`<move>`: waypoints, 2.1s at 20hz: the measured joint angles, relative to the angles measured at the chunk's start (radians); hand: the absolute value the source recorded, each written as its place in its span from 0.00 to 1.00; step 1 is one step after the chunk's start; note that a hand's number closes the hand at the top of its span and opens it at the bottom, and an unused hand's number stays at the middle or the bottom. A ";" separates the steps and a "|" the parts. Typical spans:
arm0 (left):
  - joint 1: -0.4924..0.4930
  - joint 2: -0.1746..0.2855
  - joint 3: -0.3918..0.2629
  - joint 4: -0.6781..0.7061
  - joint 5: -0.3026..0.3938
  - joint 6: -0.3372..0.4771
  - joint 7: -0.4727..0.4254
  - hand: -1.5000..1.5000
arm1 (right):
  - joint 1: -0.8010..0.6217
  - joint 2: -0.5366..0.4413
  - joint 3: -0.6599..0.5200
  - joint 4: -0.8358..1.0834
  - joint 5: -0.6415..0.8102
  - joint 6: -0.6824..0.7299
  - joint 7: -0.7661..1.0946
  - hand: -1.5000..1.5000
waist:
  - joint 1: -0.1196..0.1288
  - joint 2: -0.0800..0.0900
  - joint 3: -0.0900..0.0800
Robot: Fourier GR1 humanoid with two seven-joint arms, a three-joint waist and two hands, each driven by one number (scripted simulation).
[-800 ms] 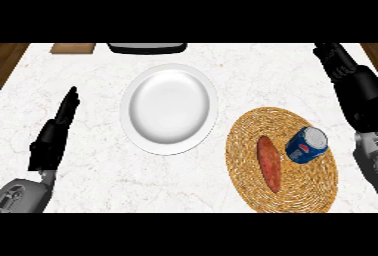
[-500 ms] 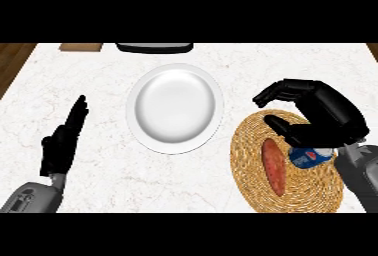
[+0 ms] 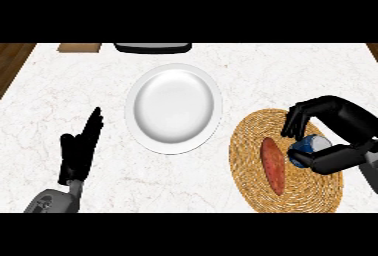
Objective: Pick the can from the placemat and place it in the plate
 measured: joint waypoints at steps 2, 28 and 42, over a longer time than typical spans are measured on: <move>0.003 0.001 0.000 -0.007 0.000 0.003 0.012 0.50 | 0.039 -0.005 -0.007 0.057 -0.075 0.117 -0.073 0.00 | 0.000 0.000 0.000; 0.018 -0.011 -0.018 -0.085 -0.036 0.021 0.127 0.50 | -0.265 -0.329 0.339 0.222 0.708 0.080 -0.484 0.00 | 0.019 -0.012 -0.009; 0.017 -0.043 0.010 -0.073 -0.061 0.017 0.131 0.50 | -0.382 -0.229 0.497 0.421 0.843 0.004 -0.562 0.00 | 0.000 -0.015 -0.010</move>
